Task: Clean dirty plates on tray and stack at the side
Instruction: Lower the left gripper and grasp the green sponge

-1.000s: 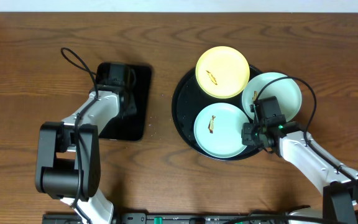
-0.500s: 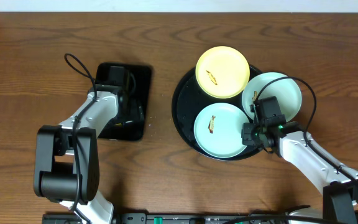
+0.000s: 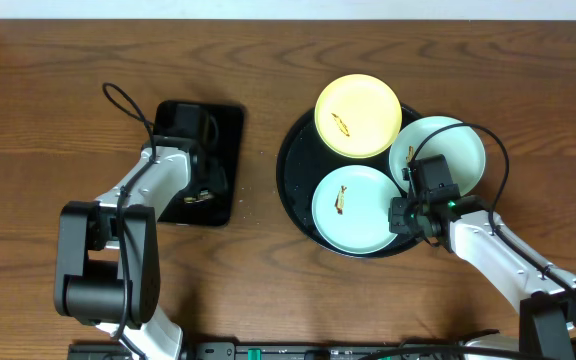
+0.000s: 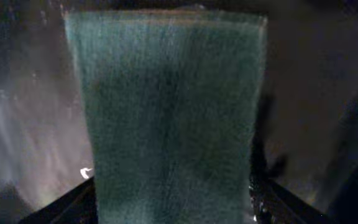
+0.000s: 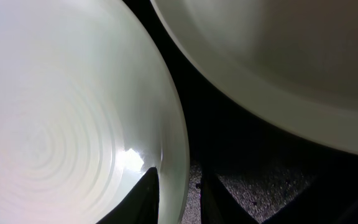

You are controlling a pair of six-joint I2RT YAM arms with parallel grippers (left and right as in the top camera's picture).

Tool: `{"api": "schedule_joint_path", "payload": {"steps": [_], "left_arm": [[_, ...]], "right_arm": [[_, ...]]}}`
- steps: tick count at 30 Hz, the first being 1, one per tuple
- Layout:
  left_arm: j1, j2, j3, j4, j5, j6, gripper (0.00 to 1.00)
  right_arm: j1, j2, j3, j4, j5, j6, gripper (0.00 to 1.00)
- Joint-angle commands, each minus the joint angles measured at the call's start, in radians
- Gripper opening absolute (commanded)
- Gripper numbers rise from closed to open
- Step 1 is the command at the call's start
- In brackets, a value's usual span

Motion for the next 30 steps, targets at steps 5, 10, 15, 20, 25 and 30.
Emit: {"api": "schedule_joint_path", "payload": {"steps": [5, 10, 15, 20, 25, 30], "left_arm": [[0.003, 0.003, 0.007, -0.088, 0.27, -0.004, 0.72], [0.003, 0.003, 0.007, -0.107, 0.366, -0.005, 0.72], [0.003, 0.003, 0.007, -0.114, 0.365, -0.004, 0.73], [0.003, 0.003, 0.007, -0.114, 0.265, -0.003, 0.74], [0.003, 0.003, 0.019, -0.098, 0.189, -0.003, 0.82], [0.003, 0.003, 0.056, -0.063, 0.169, -0.005, 0.84]], "right_arm": [[0.006, -0.008, -0.004, 0.003, 0.006, -0.007, 0.22], [0.006, -0.008, -0.004, 0.001, 0.006, -0.007, 0.22], [0.006, -0.008, -0.004, 0.0, 0.006, -0.007, 0.22], [0.006, -0.008, -0.004, 0.0, 0.006, -0.007, 0.22], [0.006, -0.008, -0.004, 0.0, 0.006, -0.007, 0.23], [0.006, -0.008, -0.004, 0.0, 0.006, -0.007, 0.24]]}}
